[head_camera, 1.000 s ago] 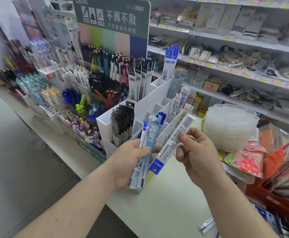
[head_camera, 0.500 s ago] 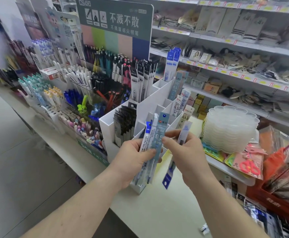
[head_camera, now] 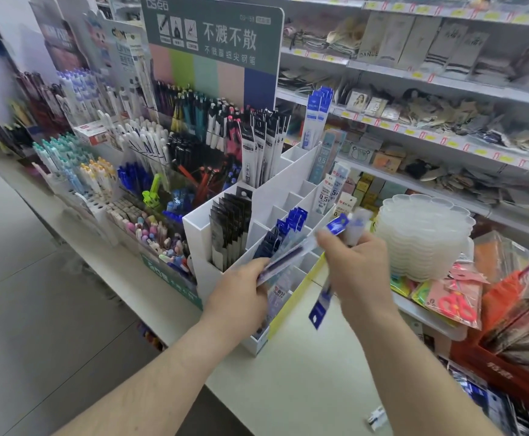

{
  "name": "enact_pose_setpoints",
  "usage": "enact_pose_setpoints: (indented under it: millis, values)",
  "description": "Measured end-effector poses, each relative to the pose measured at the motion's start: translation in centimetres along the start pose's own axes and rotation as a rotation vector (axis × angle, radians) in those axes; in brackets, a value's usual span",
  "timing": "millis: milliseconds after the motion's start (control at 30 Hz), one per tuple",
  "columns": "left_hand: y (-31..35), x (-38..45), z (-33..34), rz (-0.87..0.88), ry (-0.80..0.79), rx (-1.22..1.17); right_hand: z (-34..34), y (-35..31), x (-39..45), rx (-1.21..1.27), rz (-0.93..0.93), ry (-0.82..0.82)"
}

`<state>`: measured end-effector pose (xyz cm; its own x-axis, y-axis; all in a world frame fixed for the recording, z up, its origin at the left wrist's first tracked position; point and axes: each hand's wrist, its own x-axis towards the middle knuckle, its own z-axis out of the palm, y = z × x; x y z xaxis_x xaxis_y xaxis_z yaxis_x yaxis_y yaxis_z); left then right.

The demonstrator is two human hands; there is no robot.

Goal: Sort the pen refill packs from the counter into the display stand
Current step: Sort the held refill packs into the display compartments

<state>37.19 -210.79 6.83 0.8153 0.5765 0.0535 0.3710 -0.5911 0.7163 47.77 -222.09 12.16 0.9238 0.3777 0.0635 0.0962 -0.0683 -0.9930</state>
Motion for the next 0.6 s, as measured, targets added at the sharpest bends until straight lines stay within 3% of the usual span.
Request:
enact_pose_setpoints:
  millis: [67,167,300,433,533,600]
  values:
    - [0.0,0.0,-0.2,-0.149,-0.107,-0.156,-1.7,-0.5,1.1,0.243,0.09,0.048]
    - [1.0,-0.2,-0.2,-0.389,-0.232,-0.626,-4.0,-0.6,2.4,0.513,0.213,-0.008]
    - [2.3,0.2,-0.5,-0.57,-0.375,-1.034,-4.9,0.4,2.4,0.49,0.287,-0.244]
    - [3.5,0.4,-0.7,-0.501,-0.543,-1.045,-4.2,0.9,1.4,0.375,0.306,-0.38]
    - [4.2,0.3,-0.5,-0.326,-0.565,-0.983,-3.4,0.7,0.6,0.364,0.305,-0.352]
    - [3.8,0.5,0.1,-0.305,-0.511,-0.979,-3.4,1.0,0.6,0.337,0.314,-0.261]
